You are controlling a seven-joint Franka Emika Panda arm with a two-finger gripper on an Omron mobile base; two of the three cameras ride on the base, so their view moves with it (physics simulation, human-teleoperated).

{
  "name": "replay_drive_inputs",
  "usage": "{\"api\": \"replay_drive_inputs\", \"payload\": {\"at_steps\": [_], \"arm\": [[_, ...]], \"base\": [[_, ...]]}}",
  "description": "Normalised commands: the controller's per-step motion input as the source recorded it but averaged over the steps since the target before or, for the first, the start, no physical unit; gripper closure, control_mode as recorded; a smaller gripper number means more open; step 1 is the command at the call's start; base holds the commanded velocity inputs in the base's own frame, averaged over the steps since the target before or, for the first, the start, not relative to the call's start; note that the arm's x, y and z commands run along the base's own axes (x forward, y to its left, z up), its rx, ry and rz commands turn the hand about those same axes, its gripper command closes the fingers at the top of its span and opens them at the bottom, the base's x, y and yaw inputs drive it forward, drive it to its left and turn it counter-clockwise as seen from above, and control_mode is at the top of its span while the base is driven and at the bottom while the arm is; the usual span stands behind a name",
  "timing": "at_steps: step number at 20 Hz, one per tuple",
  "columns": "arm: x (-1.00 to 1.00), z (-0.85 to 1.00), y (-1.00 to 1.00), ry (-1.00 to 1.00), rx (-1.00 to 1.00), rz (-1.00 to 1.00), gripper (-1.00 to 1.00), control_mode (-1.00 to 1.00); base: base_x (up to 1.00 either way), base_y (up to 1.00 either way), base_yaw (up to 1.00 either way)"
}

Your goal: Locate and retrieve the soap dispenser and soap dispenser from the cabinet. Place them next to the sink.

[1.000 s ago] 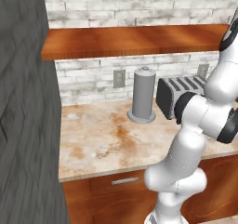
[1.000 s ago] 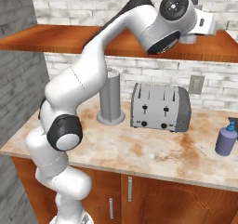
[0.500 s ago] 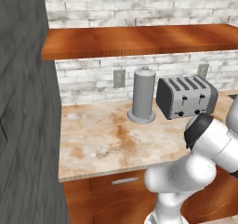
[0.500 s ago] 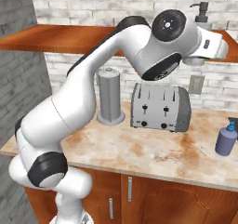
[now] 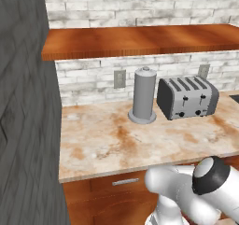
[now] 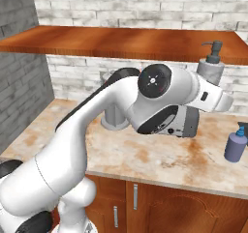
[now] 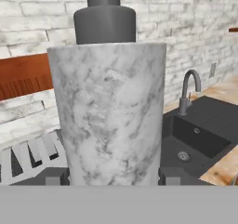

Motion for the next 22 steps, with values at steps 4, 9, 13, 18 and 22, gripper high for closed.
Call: {"api": "replay_drive_inputs", "payload": {"at_steps": [4,9,13,18,22], "arm": [[-0.31,-0.89,0.19,-0.03,0.00,-0.10,1.00,-1.00],[-0.12,-0.83,0.11,0.00,0.02,-0.06,1.00,-1.00],[-0.03,-0.81,0.04,0.00,0.00,-0.05,1.00,-1.00],[0.00,-0.73,0.00,-0.04,0.00,-0.01,1.00,-1.00],[-0.04,-0.70,0.00,-0.07,0.00,-0.02,1.00,-1.00]], "base": [[0.00,0.00,0.00],[0.00,0.00,0.00],[0.00,0.00,0.00],[0.00,0.00,0.00],[0.00,0.00,0.00]]}}
